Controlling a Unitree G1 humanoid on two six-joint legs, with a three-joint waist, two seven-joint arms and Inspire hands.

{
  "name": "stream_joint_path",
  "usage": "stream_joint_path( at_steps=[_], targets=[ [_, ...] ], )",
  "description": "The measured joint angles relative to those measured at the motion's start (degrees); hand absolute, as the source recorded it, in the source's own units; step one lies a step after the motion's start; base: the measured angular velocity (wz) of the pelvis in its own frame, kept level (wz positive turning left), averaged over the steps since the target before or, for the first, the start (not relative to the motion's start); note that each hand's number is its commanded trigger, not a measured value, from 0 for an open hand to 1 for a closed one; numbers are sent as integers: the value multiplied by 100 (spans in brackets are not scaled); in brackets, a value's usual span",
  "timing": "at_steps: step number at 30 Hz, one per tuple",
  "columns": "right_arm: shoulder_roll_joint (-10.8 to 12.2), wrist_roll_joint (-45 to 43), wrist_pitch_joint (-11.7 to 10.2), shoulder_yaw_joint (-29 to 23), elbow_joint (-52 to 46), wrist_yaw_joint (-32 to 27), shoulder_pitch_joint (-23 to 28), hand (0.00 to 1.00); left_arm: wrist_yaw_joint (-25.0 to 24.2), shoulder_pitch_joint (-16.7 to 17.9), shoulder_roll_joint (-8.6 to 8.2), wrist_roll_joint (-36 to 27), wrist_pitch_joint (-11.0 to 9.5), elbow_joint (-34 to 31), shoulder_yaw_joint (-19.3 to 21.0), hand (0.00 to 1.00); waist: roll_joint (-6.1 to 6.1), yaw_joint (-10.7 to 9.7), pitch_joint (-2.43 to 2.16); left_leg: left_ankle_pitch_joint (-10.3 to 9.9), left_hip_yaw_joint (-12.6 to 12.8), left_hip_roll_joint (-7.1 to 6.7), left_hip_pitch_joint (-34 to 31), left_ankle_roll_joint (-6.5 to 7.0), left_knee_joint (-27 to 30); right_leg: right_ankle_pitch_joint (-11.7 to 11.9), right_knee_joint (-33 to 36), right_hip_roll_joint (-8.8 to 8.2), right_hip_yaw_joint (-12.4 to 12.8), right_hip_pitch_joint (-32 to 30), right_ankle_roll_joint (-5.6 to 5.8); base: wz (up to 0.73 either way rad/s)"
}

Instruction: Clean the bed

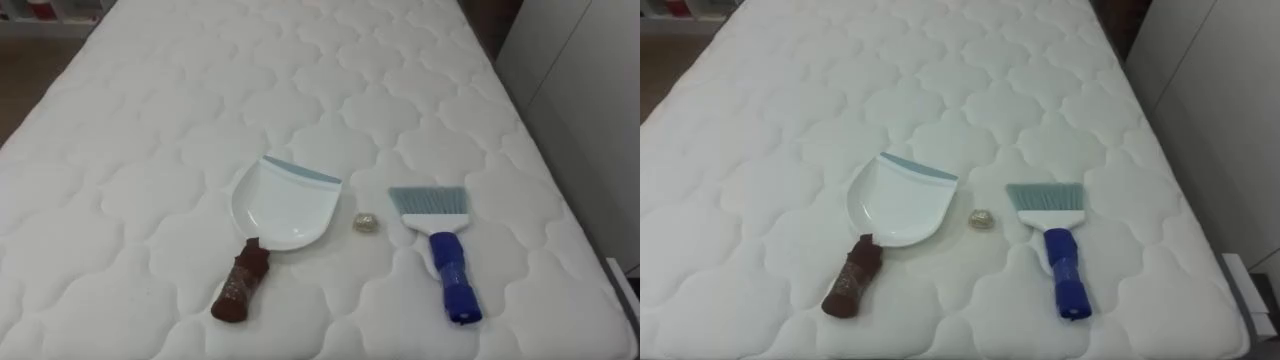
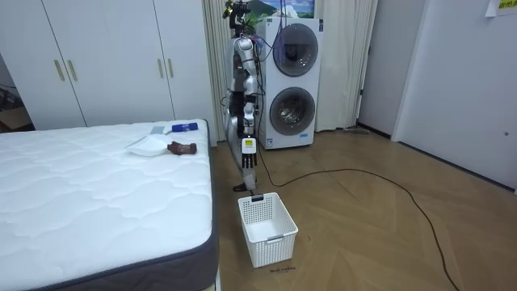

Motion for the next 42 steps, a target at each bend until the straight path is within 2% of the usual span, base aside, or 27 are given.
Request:
stream_joint_path(
  at_steps=[4,11,17,21,24,29,33,36,38,42],
  targets=[
    [-2,-1,-86,-2,1,-73,1,0,3,1,2,4,-9,-12,4,0,5,-3,-4,0,-3,-1,11,0,10,0,-2,-4,-15,22,0,0],
    [-8,87,-100,-6,-1,-196,3,0,42,-29,2,5,-15,-25,40,0,6,15,1,0,-4,-3,12,0,18,0,-10,-10,-30,27,0,0],
    [-30,323,-291,-36,18,-586,-69,0,446,-28,7,16,-187,-28,220,0,13,23,2,1,-26,-3,0,0,6,0,-56,-23,-132,45,0,2],
    [-32,372,-486,-104,17,-885,-75,0,986,-16,5,143,-397,-172,421,0,22,25,-1,0,-57,-6,-17,0,-9,0,-90,-23,-172,48,0,4],
    [-32,489,-602,-105,15,-1048,-62,0,1428,28,2,208,-513,-640,522,0,13,24,18,1,-79,-6,-42,0,-1,0,-96,-23,-196,40,0,5],
    [-35,532,-787,-101,16,-1092,-61,0,2141,-45,5,201,-936,-1325,602,0,18,23,20,2,-76,-8,-46,-1,-11,0,-103,-23,-224,31,0,0],
    [-36,530,-965,-103,15,-1121,-65,0,2480,-89,-8,205,-1163,-1750,616,0,-2,14,9,5,-54,-4,-50,-3,-23,0,-116,-22,-227,12,0,-3],
    [-37,530,-1109,-104,8,-1120,-65,0,2694,-128,-23,208,-1412,-2114,612,0,-16,20,-1,8,-36,-4,-47,0,-22,8,-172,-21,-222,23,-1,-1],
    [-37,533,-1180,-103,4,-1117,-66,0,2797,-144,-26,199,-1475,-2339,598,0,-14,19,-2,8,-34,-5,-59,0,-21,8,-187,-21,-222,24,-1,0],
    [-37,608,-1224,-102,4,-1110,-125,0,3031,-167,-14,197,-1642,-3018,311,0,-22,13,-24,12,-29,-9,-99,4,2,8,-205,-29,-264,8,-1,0]
  ],
)
